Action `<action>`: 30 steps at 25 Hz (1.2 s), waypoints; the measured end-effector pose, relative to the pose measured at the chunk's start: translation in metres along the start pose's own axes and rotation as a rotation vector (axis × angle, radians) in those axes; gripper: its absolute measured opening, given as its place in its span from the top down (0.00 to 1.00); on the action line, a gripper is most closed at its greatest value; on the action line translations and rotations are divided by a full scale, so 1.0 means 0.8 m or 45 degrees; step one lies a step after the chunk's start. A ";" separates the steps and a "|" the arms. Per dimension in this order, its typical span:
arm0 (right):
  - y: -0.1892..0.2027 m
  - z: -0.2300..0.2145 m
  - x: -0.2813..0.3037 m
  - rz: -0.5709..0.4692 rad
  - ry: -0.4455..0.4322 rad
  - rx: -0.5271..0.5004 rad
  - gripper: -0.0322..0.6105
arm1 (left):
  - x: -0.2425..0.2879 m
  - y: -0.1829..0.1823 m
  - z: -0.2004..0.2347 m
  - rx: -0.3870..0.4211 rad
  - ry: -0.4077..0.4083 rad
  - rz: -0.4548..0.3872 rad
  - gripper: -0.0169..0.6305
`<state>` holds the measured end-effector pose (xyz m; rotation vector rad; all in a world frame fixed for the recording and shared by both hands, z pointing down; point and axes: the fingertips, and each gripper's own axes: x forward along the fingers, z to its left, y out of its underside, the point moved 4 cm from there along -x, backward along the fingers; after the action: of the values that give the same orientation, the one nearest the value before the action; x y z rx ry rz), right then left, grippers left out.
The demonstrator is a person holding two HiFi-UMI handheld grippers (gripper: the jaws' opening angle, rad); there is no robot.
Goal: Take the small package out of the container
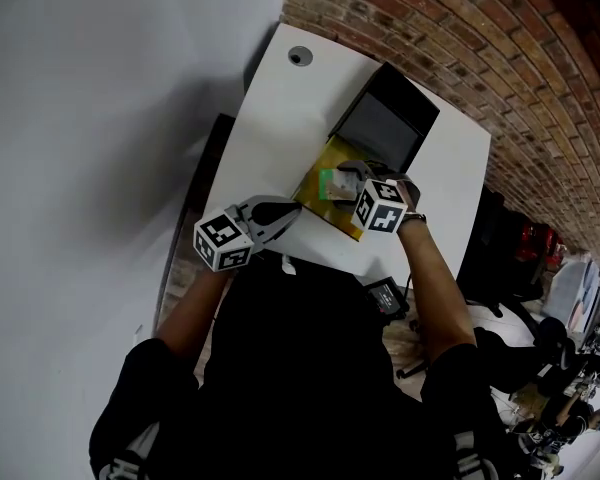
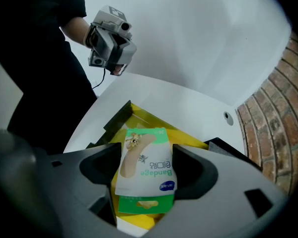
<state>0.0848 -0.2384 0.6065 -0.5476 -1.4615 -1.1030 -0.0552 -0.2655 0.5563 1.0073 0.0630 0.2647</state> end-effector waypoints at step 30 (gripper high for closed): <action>-0.060 -0.033 -0.254 -1.071 0.342 0.505 0.44 | 0.001 -0.080 -0.016 0.194 -0.036 -0.033 0.95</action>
<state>0.1036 -0.2316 0.3969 0.5361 -1.6417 -1.3912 -0.0441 -0.2873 0.4955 1.1605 0.0712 0.2239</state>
